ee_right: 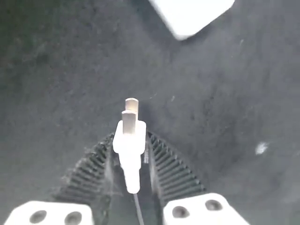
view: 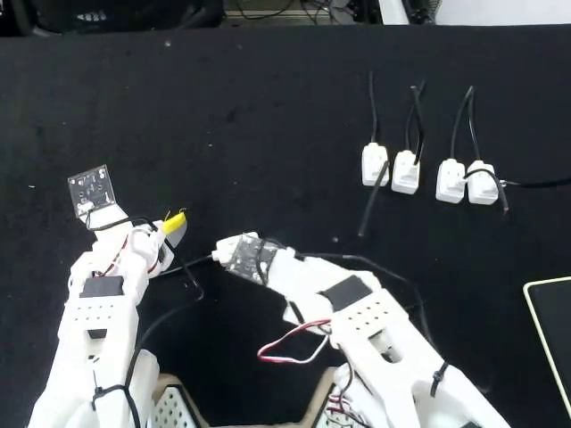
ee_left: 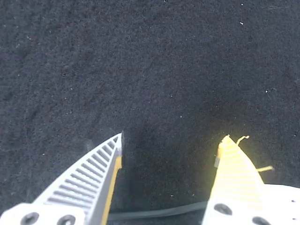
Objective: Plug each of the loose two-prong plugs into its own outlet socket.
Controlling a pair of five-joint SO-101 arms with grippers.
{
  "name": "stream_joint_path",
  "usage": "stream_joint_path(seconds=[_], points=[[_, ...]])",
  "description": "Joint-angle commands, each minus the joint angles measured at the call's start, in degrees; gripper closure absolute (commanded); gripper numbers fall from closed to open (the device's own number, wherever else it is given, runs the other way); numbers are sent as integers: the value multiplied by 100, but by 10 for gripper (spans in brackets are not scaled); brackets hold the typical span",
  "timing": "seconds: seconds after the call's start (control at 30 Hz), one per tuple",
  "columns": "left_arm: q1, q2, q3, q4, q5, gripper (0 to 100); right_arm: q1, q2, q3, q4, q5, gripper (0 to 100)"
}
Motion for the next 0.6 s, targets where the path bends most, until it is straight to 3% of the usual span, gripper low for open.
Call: stream_joint_path(seconds=[0.0, 0.2, 0.33, 0.57], points=[[-13, -114, -92, -97, 35, 683, 211, -13, -409, 765, -273, 984], [-13, -114, -84, -97, 35, 683, 202, -13, -242, 818, -273, 975], [-13, -114, -84, -97, 35, 683, 211, -13, -242, 844, -299, 882], [-13, -114, -75, -97, 35, 683, 211, -13, -189, 818, -273, 939]])
